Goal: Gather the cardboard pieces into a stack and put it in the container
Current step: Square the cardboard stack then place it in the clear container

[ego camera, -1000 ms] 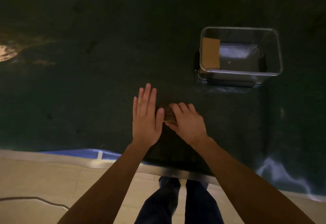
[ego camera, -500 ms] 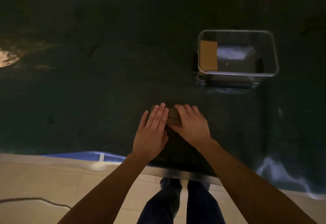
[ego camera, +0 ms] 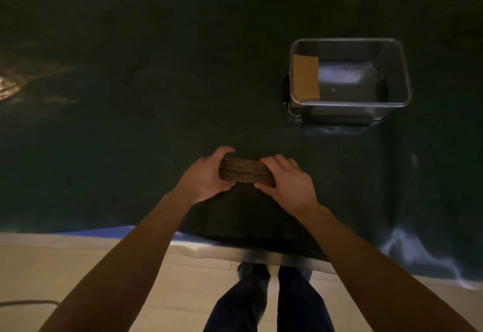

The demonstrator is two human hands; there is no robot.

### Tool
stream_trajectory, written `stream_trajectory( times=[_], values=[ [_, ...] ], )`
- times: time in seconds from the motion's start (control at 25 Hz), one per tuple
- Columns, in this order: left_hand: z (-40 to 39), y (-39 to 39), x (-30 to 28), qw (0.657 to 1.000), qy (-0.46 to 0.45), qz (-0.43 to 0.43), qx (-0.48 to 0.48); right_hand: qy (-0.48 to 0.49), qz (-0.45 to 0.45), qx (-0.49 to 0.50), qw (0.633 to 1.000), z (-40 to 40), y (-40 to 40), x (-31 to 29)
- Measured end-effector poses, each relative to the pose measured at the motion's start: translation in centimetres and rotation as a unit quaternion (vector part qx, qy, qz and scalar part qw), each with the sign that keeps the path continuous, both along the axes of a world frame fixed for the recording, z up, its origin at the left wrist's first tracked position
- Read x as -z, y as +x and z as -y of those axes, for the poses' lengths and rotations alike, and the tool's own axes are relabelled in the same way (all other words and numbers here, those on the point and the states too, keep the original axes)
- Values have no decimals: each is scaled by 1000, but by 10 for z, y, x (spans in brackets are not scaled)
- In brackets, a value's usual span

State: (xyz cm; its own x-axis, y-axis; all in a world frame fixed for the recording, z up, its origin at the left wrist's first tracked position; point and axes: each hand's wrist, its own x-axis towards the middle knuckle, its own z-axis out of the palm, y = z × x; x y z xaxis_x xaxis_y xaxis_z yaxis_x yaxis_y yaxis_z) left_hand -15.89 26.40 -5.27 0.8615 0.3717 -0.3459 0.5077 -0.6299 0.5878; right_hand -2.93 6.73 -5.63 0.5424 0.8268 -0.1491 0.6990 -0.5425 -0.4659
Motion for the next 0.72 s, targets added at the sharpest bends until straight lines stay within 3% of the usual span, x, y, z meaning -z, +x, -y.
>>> stream_trajectory(
  times=[0.08,0.24,0.4,0.52,0.72],
  values=[
    [-5,9,-3,999,17,-34,37,-3,2,13,1000,1,1,-1],
    [-5,5,-1,998,-30,-16,44,-33,-35,31,998,-1,3,-2],
    [-6,5,4,995,-102,11,-2,-36,-144,88,985,-2,9,1],
    [-1,5,7,989,-140,11,-51,-26,-178,99,979,-1,12,3],
    [1,5,0,991,-115,28,-54,-4,-133,85,987,2,14,-3]
  ],
)
